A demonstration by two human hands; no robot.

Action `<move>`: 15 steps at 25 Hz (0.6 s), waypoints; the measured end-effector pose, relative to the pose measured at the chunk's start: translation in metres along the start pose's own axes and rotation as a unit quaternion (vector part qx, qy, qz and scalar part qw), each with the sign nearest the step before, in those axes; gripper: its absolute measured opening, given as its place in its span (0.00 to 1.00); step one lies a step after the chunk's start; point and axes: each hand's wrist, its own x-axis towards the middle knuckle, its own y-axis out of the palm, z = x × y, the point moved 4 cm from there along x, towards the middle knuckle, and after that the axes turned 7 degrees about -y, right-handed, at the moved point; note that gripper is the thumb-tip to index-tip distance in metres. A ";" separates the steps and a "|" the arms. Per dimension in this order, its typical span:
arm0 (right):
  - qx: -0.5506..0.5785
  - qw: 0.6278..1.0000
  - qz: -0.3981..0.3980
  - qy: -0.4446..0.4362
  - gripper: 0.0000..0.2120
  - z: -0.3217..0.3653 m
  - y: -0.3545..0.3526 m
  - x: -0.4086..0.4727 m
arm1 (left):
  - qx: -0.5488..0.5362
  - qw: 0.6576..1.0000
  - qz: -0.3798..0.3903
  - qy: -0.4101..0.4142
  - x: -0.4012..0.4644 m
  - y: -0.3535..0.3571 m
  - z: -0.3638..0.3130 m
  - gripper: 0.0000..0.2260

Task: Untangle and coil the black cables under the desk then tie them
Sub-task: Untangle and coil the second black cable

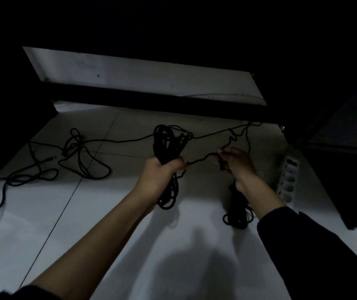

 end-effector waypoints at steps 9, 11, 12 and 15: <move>0.035 0.999 0.025 0.004 0.03 0.014 -0.008 -0.003 | 0.075 0.996 0.053 0.018 0.071 0.079 0.005 0.06; 0.016 0.999 0.030 0.001 0.03 0.013 -0.014 -0.003 | 0.152 0.986 0.065 0.020 0.080 0.075 0.008 0.07; 0.016 0.999 0.035 0.003 0.03 0.013 -0.015 -0.003 | 0.173 0.982 0.077 0.021 0.082 0.073 0.009 0.07; 0.061 0.997 0.039 0.029 0.03 0.011 -0.013 0.001 | 0.085 0.990 0.110 0.028 0.079 0.071 0.008 0.03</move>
